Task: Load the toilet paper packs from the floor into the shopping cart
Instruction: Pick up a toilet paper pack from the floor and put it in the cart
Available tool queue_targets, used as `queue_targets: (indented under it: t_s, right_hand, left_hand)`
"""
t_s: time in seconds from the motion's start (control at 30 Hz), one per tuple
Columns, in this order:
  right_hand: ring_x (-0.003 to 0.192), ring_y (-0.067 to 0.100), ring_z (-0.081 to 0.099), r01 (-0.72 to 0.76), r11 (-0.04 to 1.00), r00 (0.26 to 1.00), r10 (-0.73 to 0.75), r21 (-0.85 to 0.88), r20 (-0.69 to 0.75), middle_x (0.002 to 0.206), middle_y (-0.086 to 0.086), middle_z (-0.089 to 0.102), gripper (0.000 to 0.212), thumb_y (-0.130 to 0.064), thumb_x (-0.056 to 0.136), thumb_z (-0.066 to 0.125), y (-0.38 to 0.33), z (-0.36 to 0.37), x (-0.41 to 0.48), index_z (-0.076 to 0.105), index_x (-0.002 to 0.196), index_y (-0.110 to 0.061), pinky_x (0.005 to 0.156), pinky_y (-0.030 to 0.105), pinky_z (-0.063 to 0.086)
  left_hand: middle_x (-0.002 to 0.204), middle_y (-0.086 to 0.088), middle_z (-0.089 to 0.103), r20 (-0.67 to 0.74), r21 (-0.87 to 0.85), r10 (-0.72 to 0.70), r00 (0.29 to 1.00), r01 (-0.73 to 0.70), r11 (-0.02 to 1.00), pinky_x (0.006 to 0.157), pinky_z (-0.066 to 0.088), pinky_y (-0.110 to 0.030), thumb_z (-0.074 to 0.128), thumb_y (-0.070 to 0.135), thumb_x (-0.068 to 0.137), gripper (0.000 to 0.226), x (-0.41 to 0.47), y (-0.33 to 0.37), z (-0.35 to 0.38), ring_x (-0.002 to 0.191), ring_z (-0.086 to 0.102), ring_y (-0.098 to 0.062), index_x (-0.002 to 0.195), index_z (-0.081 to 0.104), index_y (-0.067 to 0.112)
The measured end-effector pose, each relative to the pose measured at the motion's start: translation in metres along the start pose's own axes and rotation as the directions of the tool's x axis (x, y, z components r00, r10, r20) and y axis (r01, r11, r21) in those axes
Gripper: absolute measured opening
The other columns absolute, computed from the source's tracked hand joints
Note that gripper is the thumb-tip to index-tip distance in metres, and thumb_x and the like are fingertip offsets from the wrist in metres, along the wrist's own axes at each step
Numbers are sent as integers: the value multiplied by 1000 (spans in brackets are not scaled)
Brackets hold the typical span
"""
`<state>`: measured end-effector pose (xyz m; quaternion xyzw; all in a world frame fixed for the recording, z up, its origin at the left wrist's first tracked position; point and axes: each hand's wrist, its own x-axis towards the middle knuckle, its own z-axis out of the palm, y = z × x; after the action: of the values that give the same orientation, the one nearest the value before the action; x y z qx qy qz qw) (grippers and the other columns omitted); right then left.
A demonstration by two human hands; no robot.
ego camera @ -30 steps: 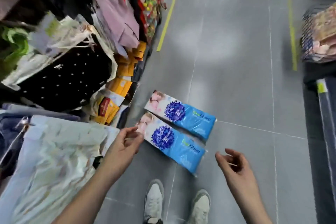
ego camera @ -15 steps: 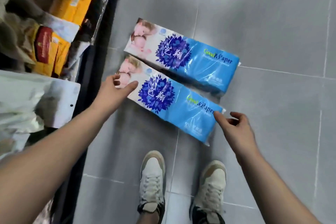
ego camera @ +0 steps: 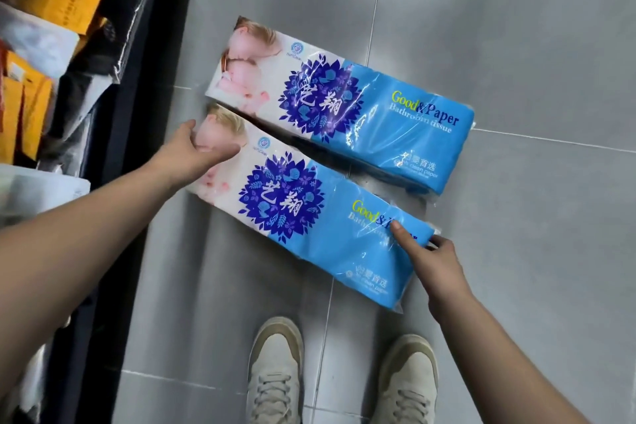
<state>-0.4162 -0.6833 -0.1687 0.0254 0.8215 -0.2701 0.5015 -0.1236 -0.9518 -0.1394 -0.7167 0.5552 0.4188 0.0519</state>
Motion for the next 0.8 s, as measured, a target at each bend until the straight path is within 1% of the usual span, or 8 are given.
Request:
queue_targets:
  t_s: [0.07,0.1,0.2,0.23,0.33,0.47,0.63,0.8]
  right_hand:
    - [98,15,75,8,1000,1000,-8,28,6,113,-4,76,117,-83,29,87,3,4,11,64,123,-17,96,42,58]
    - [98,15,75,10,1000,1000,-9,30,-5,113,-4,76,118,-83,28,86,2,5,13,64,123,-18,95,42,59]
    - [100,16,73,54,998,997,-55,-22,-50,113,-6,74,115,-86,31,84,3,-2,16,61,125,-22,96,44,58]
    - [101,17,73,67,997,996,-69,-39,-64,114,-5,74,112,-83,35,86,2,-7,15,59,126,-22,96,46,58]
    - [104,20,70,58,997,995,-61,-48,-79,118,-1,70,95,-58,57,93,0,-20,19,52,133,-17,99,46,55]
    - [104,20,70,47,996,997,-51,-80,-56,117,-2,69,100,-59,53,94,-3,-30,30,51,134,-20,99,48,55]
    - [99,20,72,65,996,995,-69,-65,-65,112,-5,72,108,-70,36,92,-7,-25,37,52,126,-24,93,49,58]
    - [102,20,69,102,993,987,-108,-53,-119,109,-10,65,90,-52,55,96,-2,-26,35,46,125,-24,97,49,56]
  left_hand:
    - [137,0,62,5,-10,2,1000,-2,1000,98,56,-44,83,80,43,119,9,-9,3,114,67,-22,143,47,25]
    - [132,1,65,1,-9,1,1000,-1,1000,95,58,-46,84,81,37,120,13,-18,6,110,69,-21,138,50,26]
    - [125,2,68,-1,-57,-26,1000,26,998,90,60,-47,87,78,34,116,4,-34,18,104,71,-20,132,54,26]
    - [125,1,67,-8,-54,-28,1000,27,998,91,60,-47,88,77,35,115,-7,-31,22,104,70,-20,132,54,25]
    - [127,-3,64,3,-31,-51,999,51,998,93,57,-45,90,64,52,102,-26,-29,31,105,68,-22,135,52,20]
    - [124,-1,66,23,-29,-30,999,31,999,93,58,-49,85,81,40,107,-15,-25,37,103,70,-20,128,56,27]
    - [127,0,65,-20,-51,-40,999,39,998,97,56,-50,84,84,31,112,-7,-13,47,110,68,-23,125,55,30]
    - [136,2,60,-76,-142,-33,997,22,990,99,55,-50,88,80,26,124,-12,-19,55,115,66,-21,135,51,34]
